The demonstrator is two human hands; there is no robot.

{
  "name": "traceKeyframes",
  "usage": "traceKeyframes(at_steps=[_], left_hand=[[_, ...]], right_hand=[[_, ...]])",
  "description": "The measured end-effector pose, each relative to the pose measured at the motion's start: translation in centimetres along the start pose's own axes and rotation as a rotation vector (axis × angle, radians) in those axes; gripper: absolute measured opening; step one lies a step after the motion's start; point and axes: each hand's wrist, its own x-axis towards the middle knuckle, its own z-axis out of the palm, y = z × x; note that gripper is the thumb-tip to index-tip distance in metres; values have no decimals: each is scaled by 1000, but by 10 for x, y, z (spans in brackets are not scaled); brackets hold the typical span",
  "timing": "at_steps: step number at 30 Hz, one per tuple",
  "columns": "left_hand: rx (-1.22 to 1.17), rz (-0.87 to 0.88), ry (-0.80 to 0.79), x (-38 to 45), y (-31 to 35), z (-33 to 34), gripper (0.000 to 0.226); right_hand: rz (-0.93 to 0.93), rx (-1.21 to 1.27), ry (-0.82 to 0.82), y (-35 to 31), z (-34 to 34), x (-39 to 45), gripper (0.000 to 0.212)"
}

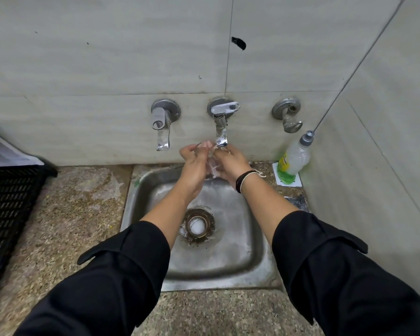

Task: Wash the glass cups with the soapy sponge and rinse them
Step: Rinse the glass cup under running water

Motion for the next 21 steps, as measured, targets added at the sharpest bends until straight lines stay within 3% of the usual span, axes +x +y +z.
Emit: traceKeyframes(at_steps=[7,9,11,13,16,18,21], left_hand=[[83,14,125,-13,-20,3,86],[161,9,118,-8,-13,0,79],[207,23,113,-6,-6,1,58],[400,104,180,-5,2,1,47],[598,258,305,0,6,-2,52],[440,228,396,0,1,2,49],[-74,87,353,-15,-7,22,31]], right_hand=[[137,241,294,12,13,4,13],[119,141,310,15,14,4,23],[42,-61,270,11,16,4,43],[-6,-173,220,2,22,-1,61],[29,88,113,-7,21,-9,62],[-1,303,105,-6,22,-9,47],[24,488,309,5,34,-11,21]])
